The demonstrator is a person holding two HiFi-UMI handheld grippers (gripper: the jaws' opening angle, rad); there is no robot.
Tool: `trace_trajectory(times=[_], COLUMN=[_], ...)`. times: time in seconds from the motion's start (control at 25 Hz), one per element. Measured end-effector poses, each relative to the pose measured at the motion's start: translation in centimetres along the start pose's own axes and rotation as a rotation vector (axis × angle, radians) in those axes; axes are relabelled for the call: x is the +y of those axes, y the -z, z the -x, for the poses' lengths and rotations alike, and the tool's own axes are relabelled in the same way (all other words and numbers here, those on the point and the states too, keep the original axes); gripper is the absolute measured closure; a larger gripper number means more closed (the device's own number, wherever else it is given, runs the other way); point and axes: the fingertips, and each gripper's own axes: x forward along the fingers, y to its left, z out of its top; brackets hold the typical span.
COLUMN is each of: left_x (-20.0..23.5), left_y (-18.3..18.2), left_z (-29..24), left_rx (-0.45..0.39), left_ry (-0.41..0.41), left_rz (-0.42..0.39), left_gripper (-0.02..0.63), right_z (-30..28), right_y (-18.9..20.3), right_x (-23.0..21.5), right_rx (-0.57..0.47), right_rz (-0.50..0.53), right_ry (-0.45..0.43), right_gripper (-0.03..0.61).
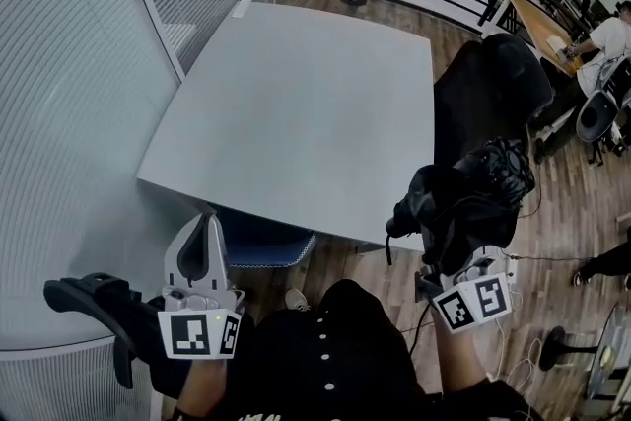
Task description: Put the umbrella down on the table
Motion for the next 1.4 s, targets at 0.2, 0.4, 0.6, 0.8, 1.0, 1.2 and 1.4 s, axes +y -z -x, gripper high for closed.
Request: trace_trajectory(times=[0.2, 0.4, 0.6, 0.8, 1.0, 1.2, 1.4], left_x=[0.3, 0.9, 1.8, 1.5, 1.1, -0.3, -0.7], left_y=[1.6, 1.9, 0.7, -0.1, 1.4, 2.0, 1.9], left_z=[-1.0, -2.4, -6.5, -9.4, -10.9, -11.2, -12.7], left_rx=[0.013, 0.020, 0.014, 0.014, 0.018, 0.023, 0.034], left_ry=[0.005, -0.005, -0.011, -0.031, -0.046, -0.066, -0.082], left_rz=[0.015, 0.012, 0.009, -0.005, -0.006, -0.023, -0.018], left_gripper=[0.598, 0.598, 0.598, 0.598, 0.598, 0.598, 0.598], right_z=[-1.2, -2.9, -7.2, -9.5, -10.8, -10.7, -12.6], right_y=[1.0, 1.0, 0.1, -1.0, -0.1, 1.1, 1.5], right_x=[0.1, -0.5, -1.9, -3.8, -5.5, -7.1, -7.9], right_rx=[0.017, 0.012, 0.007, 0.000, -0.013, -0.009, 0.012], right_rz=[0.019, 0.015, 0.006, 0.016, 0.011, -0.002, -0.006], right_ry=[-0.001, -0.009, -0.020, -0.028, -0.038, -0.061, -0.095], right_gripper=[0.341, 0.342, 0.342, 0.341, 0.342, 0.342, 0.342])
